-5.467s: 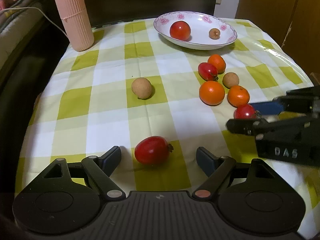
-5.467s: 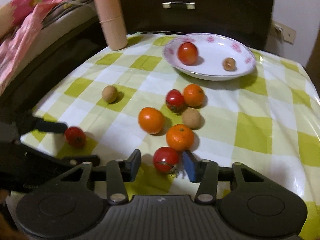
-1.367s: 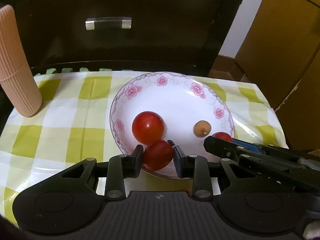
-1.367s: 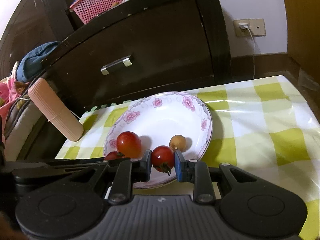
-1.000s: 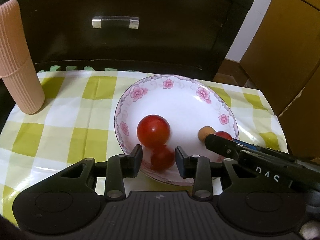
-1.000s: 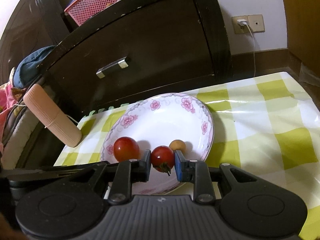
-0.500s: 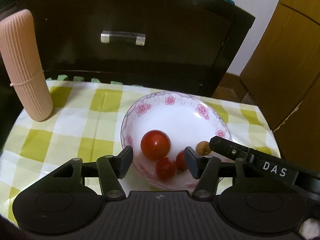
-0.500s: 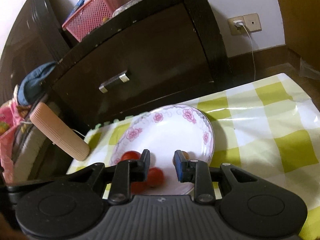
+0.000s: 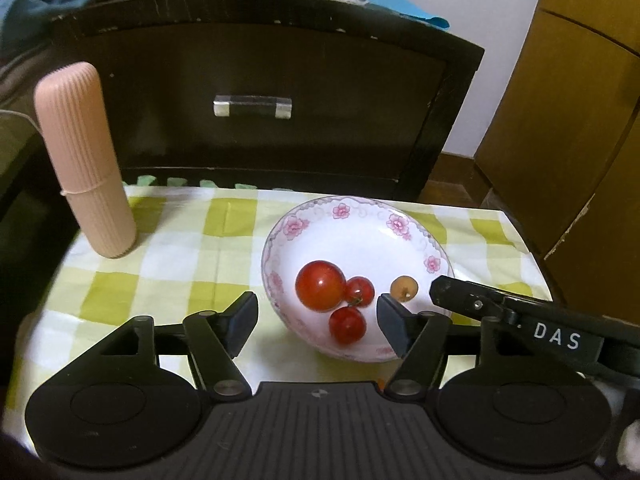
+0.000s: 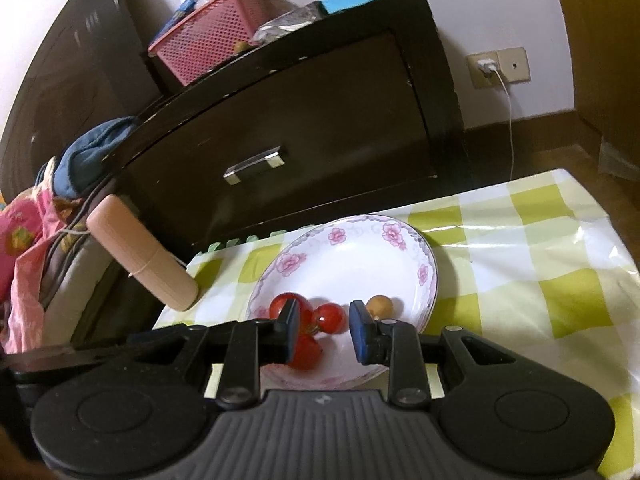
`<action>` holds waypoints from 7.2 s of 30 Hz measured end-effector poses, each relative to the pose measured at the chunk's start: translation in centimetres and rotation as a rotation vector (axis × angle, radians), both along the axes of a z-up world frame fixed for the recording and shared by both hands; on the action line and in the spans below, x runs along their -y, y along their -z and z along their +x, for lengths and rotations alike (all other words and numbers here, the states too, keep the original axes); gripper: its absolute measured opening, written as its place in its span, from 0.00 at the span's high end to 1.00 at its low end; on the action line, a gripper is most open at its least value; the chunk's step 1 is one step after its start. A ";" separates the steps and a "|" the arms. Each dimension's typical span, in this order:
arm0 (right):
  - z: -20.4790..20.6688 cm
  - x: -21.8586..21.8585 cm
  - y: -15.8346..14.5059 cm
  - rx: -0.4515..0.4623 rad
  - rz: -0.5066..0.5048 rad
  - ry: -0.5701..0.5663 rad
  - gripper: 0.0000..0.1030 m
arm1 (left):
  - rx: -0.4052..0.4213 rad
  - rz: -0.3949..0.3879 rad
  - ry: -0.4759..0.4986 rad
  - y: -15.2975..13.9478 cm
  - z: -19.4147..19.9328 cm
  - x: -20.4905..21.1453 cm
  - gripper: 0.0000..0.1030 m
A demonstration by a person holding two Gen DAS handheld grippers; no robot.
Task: Organize fruits
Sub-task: 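Open the left tool over the plate while the right tool releases the cherry tomato, then withdraw both tools and move the right tool toward an orange tangerine, then grasp the small brown round fruit with the left tool while the right tool holds the tangerine, then carry the brown fruit and the tangerine to the white plate with both tools, then open the left tool to drop the brown fruit while the right tool releases the tangerine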
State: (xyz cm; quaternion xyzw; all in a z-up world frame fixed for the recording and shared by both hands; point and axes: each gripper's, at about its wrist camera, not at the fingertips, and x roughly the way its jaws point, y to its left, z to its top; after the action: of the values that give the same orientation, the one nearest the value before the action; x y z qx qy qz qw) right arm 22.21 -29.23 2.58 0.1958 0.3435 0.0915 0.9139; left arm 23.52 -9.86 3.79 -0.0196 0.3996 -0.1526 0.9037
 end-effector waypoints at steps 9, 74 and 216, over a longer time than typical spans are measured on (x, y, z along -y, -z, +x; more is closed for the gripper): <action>-3.6 -1.1 -0.6 -0.019 -0.052 -0.038 0.72 | -0.011 0.012 -0.015 -0.5 -2.6 -2.4 0.27; -7.6 -6.8 5.7 -0.173 -0.216 -0.290 0.69 | -0.128 0.202 0.073 6.6 -5.2 -5.2 0.66; 3.5 -0.8 4.0 -0.078 -0.146 -0.081 0.68 | -0.086 0.033 0.019 3.9 4.2 1.8 0.56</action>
State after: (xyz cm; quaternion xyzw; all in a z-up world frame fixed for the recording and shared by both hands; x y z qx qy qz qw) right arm 25.75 -28.42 -1.45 0.1180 0.3921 0.0953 0.9073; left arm 27.73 -11.69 -0.11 -0.0075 0.4406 -0.1534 0.8844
